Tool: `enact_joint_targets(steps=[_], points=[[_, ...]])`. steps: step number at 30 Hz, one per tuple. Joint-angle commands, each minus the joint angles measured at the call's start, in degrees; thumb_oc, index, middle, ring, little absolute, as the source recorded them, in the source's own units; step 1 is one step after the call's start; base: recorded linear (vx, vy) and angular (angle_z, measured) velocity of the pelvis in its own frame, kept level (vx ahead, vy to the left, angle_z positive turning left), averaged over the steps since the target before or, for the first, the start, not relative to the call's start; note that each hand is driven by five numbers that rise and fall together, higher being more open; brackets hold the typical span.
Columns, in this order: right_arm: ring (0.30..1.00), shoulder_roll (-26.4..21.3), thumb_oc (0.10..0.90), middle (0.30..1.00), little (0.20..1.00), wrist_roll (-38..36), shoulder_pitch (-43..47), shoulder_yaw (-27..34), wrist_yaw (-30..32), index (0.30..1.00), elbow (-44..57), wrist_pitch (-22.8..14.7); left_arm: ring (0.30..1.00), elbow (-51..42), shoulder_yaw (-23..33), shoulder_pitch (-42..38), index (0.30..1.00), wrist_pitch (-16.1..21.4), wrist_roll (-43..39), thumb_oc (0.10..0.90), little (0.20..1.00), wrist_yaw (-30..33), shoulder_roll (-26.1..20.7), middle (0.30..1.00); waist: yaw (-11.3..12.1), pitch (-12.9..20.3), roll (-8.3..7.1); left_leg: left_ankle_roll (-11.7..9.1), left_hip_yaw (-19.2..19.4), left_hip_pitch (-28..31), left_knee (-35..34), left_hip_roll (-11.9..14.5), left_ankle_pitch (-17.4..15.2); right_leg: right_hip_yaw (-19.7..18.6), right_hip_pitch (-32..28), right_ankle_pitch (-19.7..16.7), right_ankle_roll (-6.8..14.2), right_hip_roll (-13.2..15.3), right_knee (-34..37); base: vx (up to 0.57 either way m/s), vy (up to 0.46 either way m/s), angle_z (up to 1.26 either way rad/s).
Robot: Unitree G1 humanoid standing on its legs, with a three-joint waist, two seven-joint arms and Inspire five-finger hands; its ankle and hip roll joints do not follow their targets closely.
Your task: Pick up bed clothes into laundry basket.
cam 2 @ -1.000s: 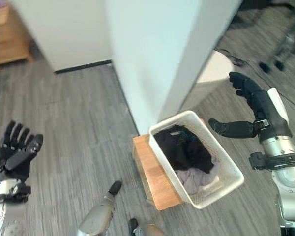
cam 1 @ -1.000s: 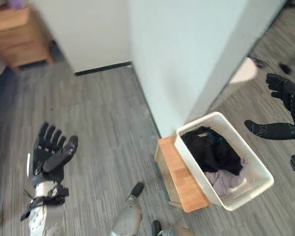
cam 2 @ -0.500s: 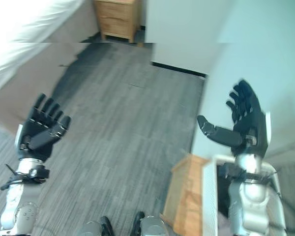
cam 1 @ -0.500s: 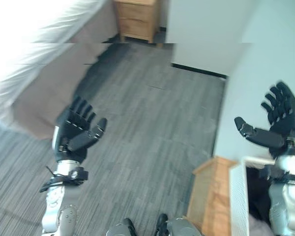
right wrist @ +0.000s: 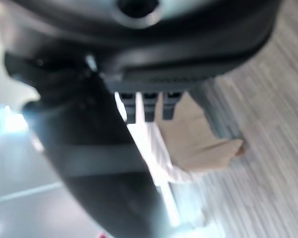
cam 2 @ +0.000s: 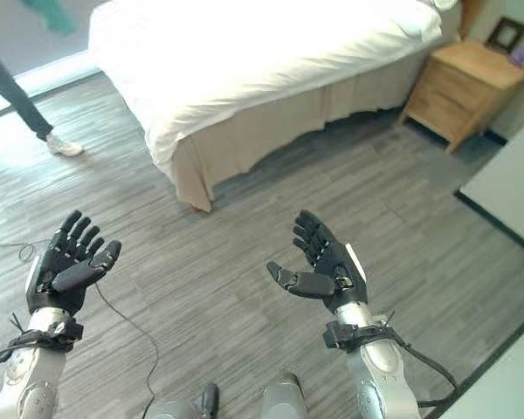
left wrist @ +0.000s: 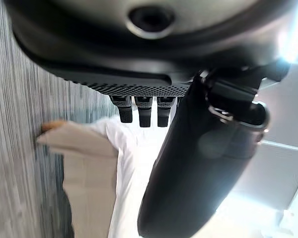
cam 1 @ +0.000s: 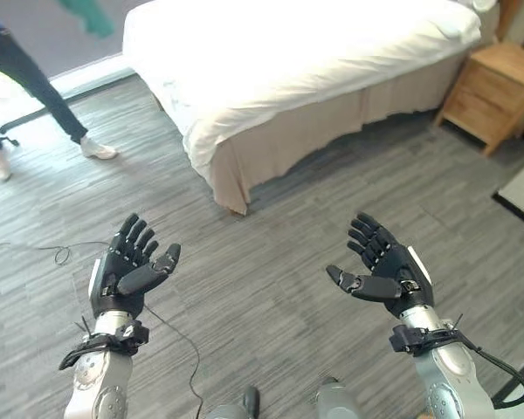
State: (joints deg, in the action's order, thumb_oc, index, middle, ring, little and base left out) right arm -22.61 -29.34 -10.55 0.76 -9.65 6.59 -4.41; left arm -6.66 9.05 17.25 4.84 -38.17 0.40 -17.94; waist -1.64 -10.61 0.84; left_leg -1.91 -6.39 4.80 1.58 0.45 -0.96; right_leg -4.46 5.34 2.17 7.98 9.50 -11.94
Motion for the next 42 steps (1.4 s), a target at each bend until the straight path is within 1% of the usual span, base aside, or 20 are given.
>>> enact_joint_targets(steps=[1,2,3,4,7,8,10,13,15,17,20,28,34,35,36,37,38,39,40,42], points=[[0.9,-1.3,0.8,0.9,0.9,-2.8,7.5,-0.1,-1.2,0.9,3.3,-5.2,0.9,-5.1,0.0,-4.2,0.9,6.2,-1.1,0.8,0.9,-2.8,-0.7,0.9,0.7,3.3,-1.87,-1.2,3.0,-4.0,1.5,3.2,-1.4,3.6,-7.7,2.1,-0.8,-0.9,8.8,-0.04,-0.165,0.05],[0.9,-1.3,0.8,0.9,0.9,-2.8,7.6,-0.1,-1.2,0.9,3.2,-5.2,0.9,-5.2,0.0,-4.2,0.9,6.2,-1.1,0.8,0.9,-2.8,-0.7,0.9,0.7,3.3,-1.82,-1.3,2.9,-4.0,1.4,3.3,-1.3,3.7,-7.8,2.0,-0.8,-0.9,8.9,-0.04,-0.244,0.0],[0.9,-2.0,0.8,0.9,0.9,-5.2,7.2,0.7,-1.6,0.9,4.0,-6.1,0.9,-4.5,-1.5,-3.9,0.9,6.0,-2.1,0.8,0.9,-3.9,0.6,0.9,1.1,3.2,-2.35,-2.9,2.2,-4.9,1.5,4.9,0.1,5.5,-9.2,1.6,-1.4,-1.5,10.9,-0.07,-0.213,0.26],[0.9,-2.3,0.8,0.9,0.9,-5.4,6.8,1.3,-1.5,0.9,3.8,-6.5,0.9,-3.9,-2.3,-4.8,0.9,6.0,-1.7,0.8,0.9,-3.9,0.4,0.9,0.8,3.1,-2.55,-3.6,2.6,-5.9,2.0,5.6,0.8,6.6,-9.3,1.5,-1.6,-1.7,10.9,-0.07,-0.244,0.49],[0.9,-2.3,0.8,0.9,0.9,-5.1,4.9,2.5,-0.3,0.9,3.3,-6.5,0.9,-3.2,-5.0,-8.4,0.9,6.0,-1.3,0.8,0.9,-3.6,-0.5,0.9,-1.4,2.2,-3.7,-3.9,8.4,-6.3,7.7,6.2,-1.6,9.1,-9.4,1.4,-1.9,-0.9,10.8,-0.12,-0.099,0.65],[0.9,-1.7,0.8,0.9,0.9,-3.9,3.5,3.1,-0.6,0.9,3.5,-6.1,0.9,-3.1,-5.5,-8.6,0.9,5.8,-1.3,0.8,0.9,-4.6,-0.3,0.9,-2.5,2.7,-3.5,-3.5,10.3,-4.7,6.5,5.8,-2.9,9.4,-9.1,1.1,-2.0,-1.8,11.5,-0.13,-0.061,0.53],[0.9,-1.2,0.8,0.9,0.9,-4.0,2.8,3.4,-0.7,0.9,3.7,-6.1,0.9,-2.9,-6.0,-8.1,0.9,5.6,-1.0,0.8,0.9,-4.7,-0.2,0.9,-2.8,3.0,-3.21,-3.2,10.9,-4.2,4.6,5.9,-2.5,9.6,-9.1,0.8,-2.0,-2.3,12.0,-0.05,-0.004,0.2],[0.9,1.6,0.8,0.9,0.9,-5.6,1.0,3.9,-0.9,0.9,2.8,-6.3,0.9,-2.8,-6.4,-6.6,0.9,5.1,-0.7,0.8,0.9,-5.1,0.0,0.9,-3.6,5.1,-2.6,-2.5,11.1,-2.5,0.5,5.1,-1.9,9.0,-8.9,-0.4,-1.7,-3.2,13.8,0.02,0.04,-0.02],[0.9,3.1,0.8,0.9,0.9,-7.3,1.5,2.1,-1.1,0.9,1.9,-6.4,0.9,-3.2,-6.1,-6.4,0.9,5.2,-0.3,0.8,0.9,-4.9,-0.5,0.9,-3.6,5.9,-2.62,-2.4,11.6,-1.9,-0.6,5.0,-1.6,8.7,-8.9,-1.2,-1.3,-3.2,15.0,0.0,0.045,-0.18],[0.9,1.9,0.8,0.9,0.9,-4.8,2.1,-0.3,-2.1,0.9,2.4,-5.5,0.9,-2.8,-5.4,-6.0,0.9,5.5,0.1,0.8,0.9,-4.7,-0.6,0.9,-3.0,6.3,-2.77,-2.0,11.8,-1.2,-1.9,4.6,-1.4,8.4,-8.7,-1.8,-1.0,-2.9,15.4,-0.03,0.047,-0.19],[0.9,0.9,0.8,0.9,0.9,-2.9,3.1,-1.0,-2.0,0.9,3.7,-5.2,0.9,-1.9,-4.8,-5.8,0.9,5.5,0.3,0.8,0.9,-4.3,-0.1,0.9,-2.7,6.4,-2.94,-1.8,12.1,-0.6,-2.8,4.3,-1.1,8.1,-8.8,-2.0,-0.8,-2.6,15.4,-0.01,0.035,-0.09],[0.9,1.4,0.8,0.9,0.9,-2.4,3.3,-1.6,-2.0,0.9,3.0,-4.9,0.9,-3.0,-6.1,-4.5,0.9,5.2,0.5,0.8,0.9,-5.7,0.7,0.9,-2.6,6.8,-2.73,-1.3,12.6,0.5,-3.6,3.6,-1.2,7.6,-9.4,-2.5,-0.2,-1.8,16.0,0.01,0.024,0.0],[0.9,1.5,0.8,0.9,0.9,-0.5,2.7,-0.6,-1.0,0.9,2.5,-4.6,0.9,-3.3,-4.7,-3.9,0.9,5.4,1.3,0.8,0.9,-5.0,0.4,0.9,-2.9,7.2,-2.68,-1.2,12.8,0.8,-3.7,3.6,-1.3,7.3,-9.3,-2.6,-0.1,-1.7,16.0,0.0,0.0,0.0],[0.9,0.2,0.8,0.9,0.9,-4.4,-4.4,11.5,-0.3,0.9,-0.4,-3.4,0.9,1.8,-8.8,-8.9,0.9,2.8,-1.8,0.8,0.9,-6.5,-6.2,0.9,-7.1,-2.4,-2.72,1.2,10.0,-5.0,2.7,1.0,-5.7,2.5,3.8,-2.9,1.6,1.3,-4.4,-0.08,0.014,-0.03],[0.9,0.5,0.8,0.9,0.9,-4.0,-3.7,11.0,0.5,0.9,-0.4,-3.6,0.9,2.0,-8.0,-7.7,0.9,2.6,-0.2,0.8,0.9,-6.1,-6.2,0.9,-5.9,-1.6,-2.77,1.6,9.8,-5.4,3.1,0.8,-5.5,2.3,1.1,-1.3,1.8,1.4,-5.5,-0.14,0.008,0.12],[0.9,1.0,0.8,0.9,0.9,-4.7,-3.1,10.5,0.8,0.9,-1.2,-3.4,0.9,2.2,-6.9,-6.4,0.9,2.6,0.6,0.8,0.9,-5.7,-6.1,0.9,-4.8,-0.3,-3.14,1.5,10.1,-6.2,3.2,0.6,-5.0,2.4,-1.5,-0.4,1.7,1.4,-3.3,-0.15,0.006,0.23],[0.9,1.0,0.8,0.9,0.9,-4.7,-3.1,10.4,0.8,0.9,-1.2,-3.4,0.9,2.2,-6.9,-6.4,0.9,2.6,0.6,0.8,0.9,-5.7,-6.1,0.9,-4.8,-0.4,-3.16,1.5,10.1,-6.1,3.2,0.6,-5.0,2.5,-1.5,-0.4,1.7,1.4,-3.3,-0.28,-0.093,-0.01],[0.9,-0.5,0.8,0.9,0.9,-3.2,-0.5,6.4,0.0,0.9,-1.9,-2.9,0.9,2.0,-3.6,-5.7,0.9,3.5,0.8,0.8,0.9,-4.4,-5.9,0.9,-1.3,0.9,-5.0,0.8,11.4,-8.3,4.7,-0.1,-4.9,9.1,-5.1,0.6,1.7,2.8,7.8,-0.22,-0.09,-0.15],[0.9,-0.5,0.8,0.9,0.9,-3.2,-0.4,6.3,-0.1,0.9,-2.0,-2.9,0.9,1.9,-3.5,-5.7,0.9,3.5,0.8,0.8,0.9,-4.4,-5.9,0.9,-1.5,0.9,-5.03,0.8,11.2,-8.5,5.0,-0.2,-5.0,9.3,-5.4,0.4,1.7,2.9,8.1,-0.22,-0.105,-0.6],[0.9,-2.6,0.8,0.9,0.9,-0.4,0.7,5.5,0.0,0.9,-1.7,-1.7,0.9,0.9,-1.0,-4.6,0.9,4.0,1.4,0.8,0.9,-3.7,-5.6,0.9,-0.5,2.2,-5.15,0.4,11.2,-8.1,5.0,0.4,-4.9,8.7,-6.2,0.6,1.2,1.9,9.9,-0.02,-0.025,-0.35]])
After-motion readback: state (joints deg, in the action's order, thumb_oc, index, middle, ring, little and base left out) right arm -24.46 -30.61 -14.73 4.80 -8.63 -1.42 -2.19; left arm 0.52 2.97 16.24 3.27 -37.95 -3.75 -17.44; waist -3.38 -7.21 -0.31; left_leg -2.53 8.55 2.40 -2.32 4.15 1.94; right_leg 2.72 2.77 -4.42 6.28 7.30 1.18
